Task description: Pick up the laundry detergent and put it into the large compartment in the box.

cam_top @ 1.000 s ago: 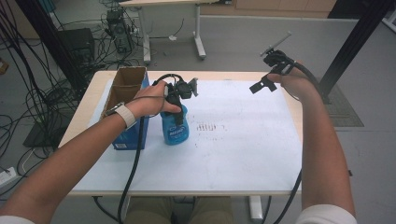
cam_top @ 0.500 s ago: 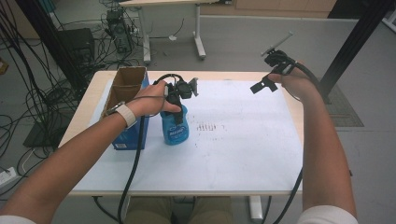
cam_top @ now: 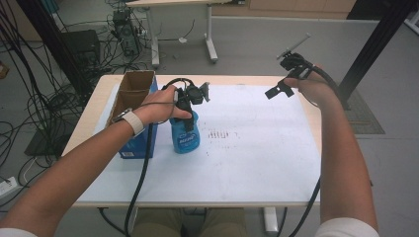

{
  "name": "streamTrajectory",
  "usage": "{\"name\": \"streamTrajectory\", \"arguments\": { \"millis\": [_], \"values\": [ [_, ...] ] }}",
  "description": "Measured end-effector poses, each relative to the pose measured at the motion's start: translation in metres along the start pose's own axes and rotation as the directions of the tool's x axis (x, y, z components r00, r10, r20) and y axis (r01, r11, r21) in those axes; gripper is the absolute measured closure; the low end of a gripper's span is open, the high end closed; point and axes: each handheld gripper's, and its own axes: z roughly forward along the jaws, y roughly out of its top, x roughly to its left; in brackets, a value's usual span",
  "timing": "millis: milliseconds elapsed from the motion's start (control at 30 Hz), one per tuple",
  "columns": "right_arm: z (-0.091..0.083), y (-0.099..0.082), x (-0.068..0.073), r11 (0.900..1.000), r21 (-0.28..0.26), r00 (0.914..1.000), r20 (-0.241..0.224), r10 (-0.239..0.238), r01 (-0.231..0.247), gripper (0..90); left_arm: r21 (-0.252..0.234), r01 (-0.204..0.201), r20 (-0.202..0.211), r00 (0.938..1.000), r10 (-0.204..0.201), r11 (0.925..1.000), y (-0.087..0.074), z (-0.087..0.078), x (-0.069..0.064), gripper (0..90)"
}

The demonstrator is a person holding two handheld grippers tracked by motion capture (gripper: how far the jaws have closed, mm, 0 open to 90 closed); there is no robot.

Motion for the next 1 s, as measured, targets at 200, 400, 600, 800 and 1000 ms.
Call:
{"name": "streamTrajectory", "arguments": {
  "millis": [200,400,600,800,1000],
  "values": [
    [-0.0002,-0.0005,0.0,1.0,0.0,1.0,0.001,0.0,0.0,10.2,-0.002,-0.005,0.002,1.0,0.005,1.0,-0.0007,-0.0001,0.0008,38.3],
    [0.0002,-0.0013,-0.0004,1.0,-0.002,1.0,-0.002,0.002,-0.002,10.2,0.0,-0.001,0.007,1.0,0.001,1.0,-0.0002,0.0001,0.0015,38.3],
    [0.0003,-0.0026,-0.001,1.0,0.001,1.0,-0.002,0.004,-0.004,10.2,0.006,-0.001,0.012,0.9999,0.001,1.0,0.0008,-0.0003,0.0031,38.4],
    [0.0,-0.0031,-0.0014,1.0,0.001,1.0,-0.001,0.007,-0.007,10.2,0.004,-0.008,0.011,0.9999,0.008,1.0,0.0004,-0.0003,0.0036,38.3],
    [0.0005,-0.0016,-0.001,1.0,0.003,1.0,-0.001,0.006,-0.006,10.2,-0.001,-0.004,0.012,0.9999,0.004,1.0,-0.0008,-0.0002,0.0035,38.3]
  ]
}}
